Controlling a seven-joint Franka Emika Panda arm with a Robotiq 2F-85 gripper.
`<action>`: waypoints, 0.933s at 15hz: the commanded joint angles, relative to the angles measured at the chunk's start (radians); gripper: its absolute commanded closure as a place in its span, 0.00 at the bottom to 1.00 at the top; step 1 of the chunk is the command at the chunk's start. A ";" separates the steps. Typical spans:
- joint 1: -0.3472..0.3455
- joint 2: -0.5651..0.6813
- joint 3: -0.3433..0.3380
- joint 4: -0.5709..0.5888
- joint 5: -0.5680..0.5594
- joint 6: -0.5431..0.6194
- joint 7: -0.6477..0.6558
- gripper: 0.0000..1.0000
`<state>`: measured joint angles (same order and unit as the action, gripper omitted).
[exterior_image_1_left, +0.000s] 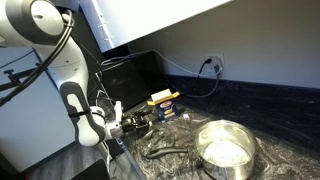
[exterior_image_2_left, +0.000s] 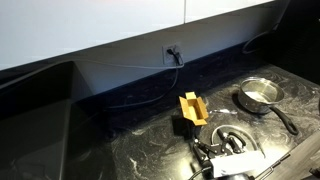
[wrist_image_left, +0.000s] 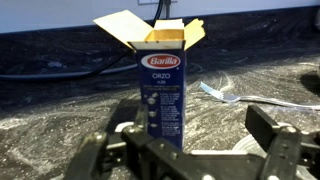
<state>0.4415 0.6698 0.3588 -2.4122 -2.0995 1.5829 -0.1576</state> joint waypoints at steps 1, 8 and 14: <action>0.012 0.056 -0.008 0.045 -0.021 -0.052 0.064 0.00; 0.001 0.131 -0.004 0.129 -0.002 -0.075 0.096 0.00; -0.040 0.100 0.016 0.156 0.035 0.046 0.036 0.00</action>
<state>0.4353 0.7930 0.3566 -2.2697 -2.0973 1.5515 -0.0747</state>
